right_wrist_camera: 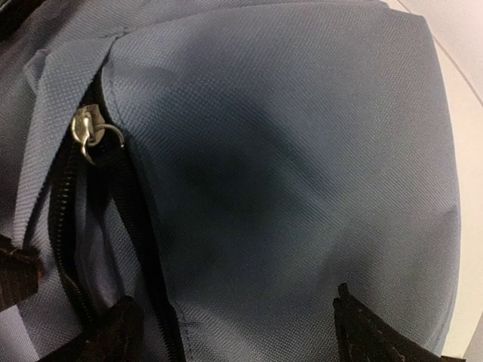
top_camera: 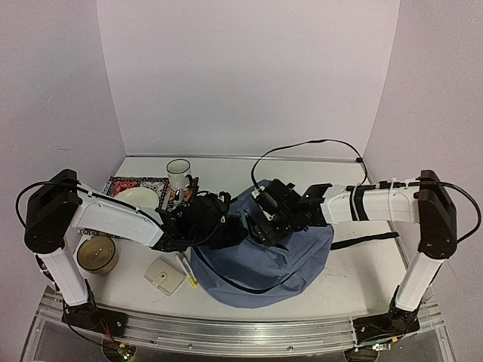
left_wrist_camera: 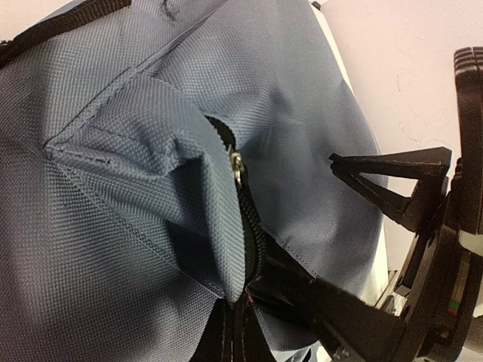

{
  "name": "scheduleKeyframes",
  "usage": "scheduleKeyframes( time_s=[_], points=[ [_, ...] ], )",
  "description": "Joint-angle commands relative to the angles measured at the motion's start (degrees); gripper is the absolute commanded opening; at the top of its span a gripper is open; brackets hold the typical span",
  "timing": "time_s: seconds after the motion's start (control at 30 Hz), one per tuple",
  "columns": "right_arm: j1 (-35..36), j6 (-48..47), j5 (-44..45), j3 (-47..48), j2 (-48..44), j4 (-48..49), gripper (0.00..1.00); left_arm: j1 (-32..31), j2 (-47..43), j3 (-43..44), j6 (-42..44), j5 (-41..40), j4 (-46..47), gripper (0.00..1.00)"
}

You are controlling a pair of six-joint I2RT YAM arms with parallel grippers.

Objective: Pack the student bag
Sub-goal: Pick up the lower front pocket of the student bag.

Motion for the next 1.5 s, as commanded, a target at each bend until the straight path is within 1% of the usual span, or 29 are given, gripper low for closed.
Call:
scheduleKeyframes(
  time_s=[0.0,0.07,0.13,0.2,0.27,0.33,0.5,0.6,0.67,0.8,0.87,1.07,1.2,1.27,1.3,1.4,1.47],
  points=[
    [-0.5,1.4,13.0,0.5,2.2,-8.9,0.82,0.0,-2.2,-1.0,-0.4,-1.0,-3.0,0.00],
    [-0.6,1.3,14.9,0.9,2.4,-9.8,0.76,0.1,-2.3,-1.4,-0.6,-1.0,-3.1,0.00],
    [-0.6,1.1,16.0,1.4,2.6,-10.4,0.68,0.1,-2.3,-1.5,-0.6,-0.9,-3.1,0.00],
    [-0.7,0.8,16.8,2.2,2.5,-10.9,0.53,0.1,-2.5,-1.5,-0.5,-0.9,-3.2,0.00],
    [-0.6,0.4,17.4,2.8,2.0,-11.2,0.40,0.1,-2.6,-1.4,-0.2,-0.9,-3.2,0.00],
    [-0.7,-0.3,17.5,3.7,1.2,-11.4,0.29,0.2,-2.8,-1.0,0.1,-0.9,-3.3,0.00],
    [-0.6,-2.0,14.3,5.8,-2.2,-11.6,0.01,0.5,-2.1,1.8,1.5,-0.3,-3.6,0.00],
    [-0.6,-2.7,13.8,6.4,-4.5,-11.6,0.00,1.0,-1.6,4.1,2.3,0.1,-4.0,0.00],
    [-0.7,-3.3,14.2,6.8,-5.8,-11.6,0.00,1.4,-1.5,5.8,3.2,0.3,-4.5,0.05],
    [-1.4,-4.9,15.6,7.7,-8.0,-11.6,0.00,1.7,-2.3,9.3,5.0,-0.3,-5.7,0.23],
    [-1.8,-5.8,16.1,8.0,-8.5,-11.7,0.00,1.8,-3.6,10.0,5.6,-0.9,-6.4,0.35],
    [-2.9,-6.5,17.0,8.2,-8.8,-11.8,0.00,2.0,-10.5,7.9,6.2,-4.6,-10.0,0.57],
    [-3.8,-6.1,17.4,8.8,-8.7,-11.8,0.00,2.0,-15.8,4.9,5.1,-10.0,-17.7,0.69],
    [-4.1,-5.6,17.5,9.1,-8.4,-11.8,0.00,2.0,-18.0,3.3,3.7,-12.3,-22.9,0.73],
    [-4.2,-5.5,17.4,9.3,-8.2,-11.8,0.00,2.0,-18.7,2.2,2.6,-13.3,-24.5,0.74],
    [-4.3,-5.2,16.9,10.0,-7.2,-11.8,0.00,2.0,-20.6,-1.1,-1.4,-14.9,-30.4,0.75],
    [-4.3,-4.9,16.4,10.2,-6.7,-11.8,0.00,2.0,-21.5,-3.5,-4.2,-15.1,-32.7,0.73]
  ],
)
